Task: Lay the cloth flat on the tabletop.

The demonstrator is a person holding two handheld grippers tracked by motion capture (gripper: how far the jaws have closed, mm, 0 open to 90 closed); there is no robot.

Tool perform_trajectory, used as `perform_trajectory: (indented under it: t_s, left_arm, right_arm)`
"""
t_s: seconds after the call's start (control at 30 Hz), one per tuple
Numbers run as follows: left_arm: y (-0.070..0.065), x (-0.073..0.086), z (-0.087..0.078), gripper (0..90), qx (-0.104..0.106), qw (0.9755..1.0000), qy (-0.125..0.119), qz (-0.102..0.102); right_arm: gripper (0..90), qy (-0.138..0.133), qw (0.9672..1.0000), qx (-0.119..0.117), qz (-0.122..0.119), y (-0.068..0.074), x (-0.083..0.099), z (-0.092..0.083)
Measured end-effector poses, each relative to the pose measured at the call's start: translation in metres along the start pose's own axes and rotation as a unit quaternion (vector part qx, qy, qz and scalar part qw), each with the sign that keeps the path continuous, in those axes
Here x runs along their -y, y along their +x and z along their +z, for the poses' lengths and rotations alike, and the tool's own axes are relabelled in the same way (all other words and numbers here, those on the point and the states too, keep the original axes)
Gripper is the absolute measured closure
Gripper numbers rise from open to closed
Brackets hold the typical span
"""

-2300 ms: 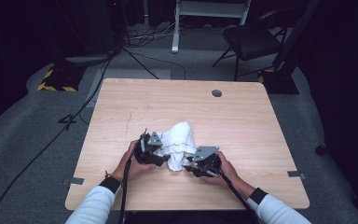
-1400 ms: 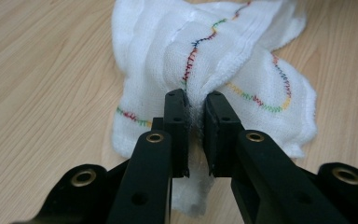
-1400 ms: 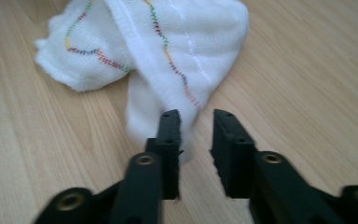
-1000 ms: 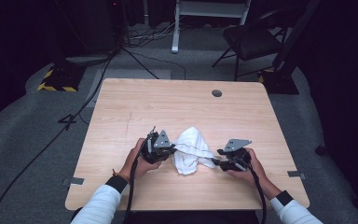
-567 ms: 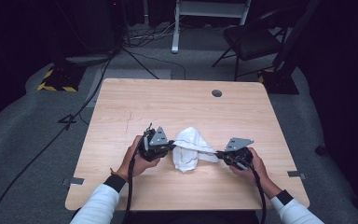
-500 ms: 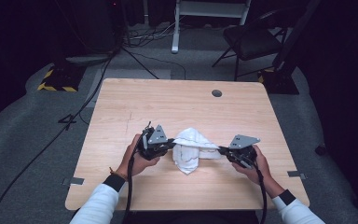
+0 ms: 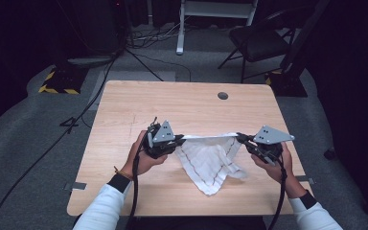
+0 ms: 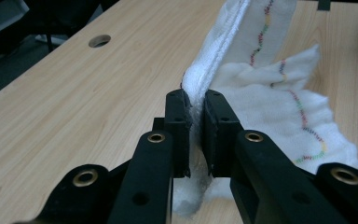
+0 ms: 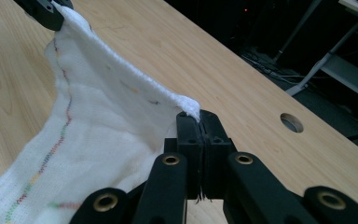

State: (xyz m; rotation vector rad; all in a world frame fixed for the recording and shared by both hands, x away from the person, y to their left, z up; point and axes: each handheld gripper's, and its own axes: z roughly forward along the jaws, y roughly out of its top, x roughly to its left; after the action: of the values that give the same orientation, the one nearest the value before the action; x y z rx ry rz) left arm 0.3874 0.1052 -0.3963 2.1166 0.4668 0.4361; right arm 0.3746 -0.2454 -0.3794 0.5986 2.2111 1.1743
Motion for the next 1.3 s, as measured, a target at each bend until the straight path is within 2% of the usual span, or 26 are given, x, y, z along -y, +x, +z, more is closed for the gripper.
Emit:
perform_trajectory:
  t_s: [0.07,0.1,0.13,0.2,0.23,0.27,0.33,0.47,0.53,0.57,0.67,0.7,0.73,0.8,0.87,0.9,0.97,1.0,1.03,1.07,1.1,1.13,1.2,1.23,1.27,1.3]
  left_arm:
    - [0.004,-0.002,-0.001,79.9,-0.014,0.9999,-0.001,-0.001]
    - [0.007,-0.003,0.001,79.5,-0.021,0.9998,0.002,-0.001]
    - [0.015,-0.005,0.006,80.1,-0.038,0.9992,0.003,-0.005]
    - [0.021,-0.005,0.008,82.5,-0.042,0.9990,0.000,-0.015]
    - [0.032,-0.004,0.015,83.5,-0.048,0.9985,0.001,-0.026]
    - [0.032,-0.004,0.015,85.7,-0.048,0.9985,0.001,-0.026]
    - [0.044,-0.001,0.029,89.2,-0.041,0.9984,0.015,-0.035]
    - [0.051,0.002,0.046,89.9,-0.043,0.9979,0.037,-0.030]
    - [0.055,0.004,0.055,89.8,-0.042,0.9975,0.042,-0.039]
    - [0.059,0.006,0.060,89.6,-0.047,0.9968,0.040,-0.051]
    - [0.058,0.007,0.062,81.4,-0.048,0.9966,0.036,-0.056]
    - [0.057,0.007,0.063,80.7,-0.051,0.9964,0.038,-0.055]
    - [0.054,0.007,0.063,79.5,-0.043,0.9970,0.036,-0.055]
    - [0.051,0.006,0.064,69.5,-0.035,0.9972,0.030,-0.059]
    - [0.049,0.006,0.064,63.9,-0.024,0.9978,0.022,-0.059]
    - [0.047,0.005,0.064,57.9,-0.019,0.9979,0.021,-0.058]
    - [0.038,0.005,0.071,45.9,-0.004,0.9967,0.037,-0.072]
    - [0.035,0.005,0.073,41.9,-0.008,0.9962,0.047,-0.073]
    - [0.030,0.006,0.075,37.0,-0.004,0.9960,0.052,-0.073]
    - [0.030,0.006,0.075,33.3,-0.004,0.9960,0.052,-0.073]
    - [0.024,0.005,0.076,30.5,-0.006,0.9961,0.059,-0.065]
    - [0.012,0.005,0.078,27.0,-0.006,0.9968,0.059,-0.054]
    - [0.000,0.006,0.079,25.9,-0.008,0.9967,0.062,-0.052]
    - [-0.010,0.007,0.081,25.6,0.000,0.9968,0.062,-0.051]
    - [-0.010,0.007,0.081,25.6,0.000,0.9968,0.062,-0.051]
    - [-0.028,0.006,0.082,25.6,0.026,0.9970,0.061,-0.039]
  right_arm:
    - [88.9,0.001,1.0000,0.003,-0.001,0.000,-0.002,0.000]
    - [88.9,0.004,0.9999,0.014,-0.003,-0.001,-0.005,0.003]
    - [88.8,0.007,0.9998,0.019,-0.003,-0.002,-0.007,0.006]
    - [88.8,0.012,0.9996,0.026,-0.002,-0.007,-0.009,0.014]
    - [88.8,0.015,0.9995,0.028,-0.002,-0.010,-0.010,0.018]
    - [88.8,0.015,0.9995,0.028,-0.002,-0.010,-0.010,0.018]
    - [88.8,0.028,0.9992,0.030,0.001,-0.019,-0.012,0.034]
    - [88.8,0.037,0.9986,0.036,-0.006,-0.027,-0.014,0.050]
    - [88.8,0.054,0.9976,0.043,-0.007,-0.036,-0.015,0.066]
    - [88.8,0.059,0.9973,0.045,-0.005,-0.039,-0.015,0.070]
    - [88.6,0.070,0.9962,0.051,-0.003,-0.046,-0.013,0.080]
    - [88.4,0.083,0.9947,0.062,0.001,-0.054,-0.009,0.091]
    - [88.2,0.088,0.9941,0.063,0.003,-0.057,-0.007,0.097]
    - [87.9,0.095,0.9932,0.066,0.013,-0.064,-0.003,0.106]
    - [86.1,0.098,0.9925,0.071,0.016,-0.066,-0.001,0.112]
    - [76.2,0.104,0.9908,0.085,0.020,-0.068,0.002,0.121]
    - [72.0,0.116,0.9887,0.091,0.027,-0.070,0.006,0.128]
    - [68.7,0.119,0.9882,0.091,0.031,-0.070,0.008,0.130]
    - [64.1,0.121,0.9882,0.087,0.035,-0.071,0.010,0.130]
    - [64.1,0.121,0.9882,0.087,0.035,-0.071,0.010,0.130]
    - [57.7,0.126,0.9881,0.076,0.045,-0.071,0.013,0.127]
    - [53.3,0.130,0.9876,0.068,0.055,-0.071,0.015,0.123]
    - [50.3,0.125,0.9891,0.056,0.053,-0.069,0.020,0.114]
    - [49.0,0.125,0.9895,0.057,0.046,-0.067,0.022,0.110]
    - [49.0,0.125,0.9895,0.057,0.046,-0.067,0.022,0.110]
    - [46.4,0.129,0.9892,0.058,0.040,-0.064,0.028,0.100]
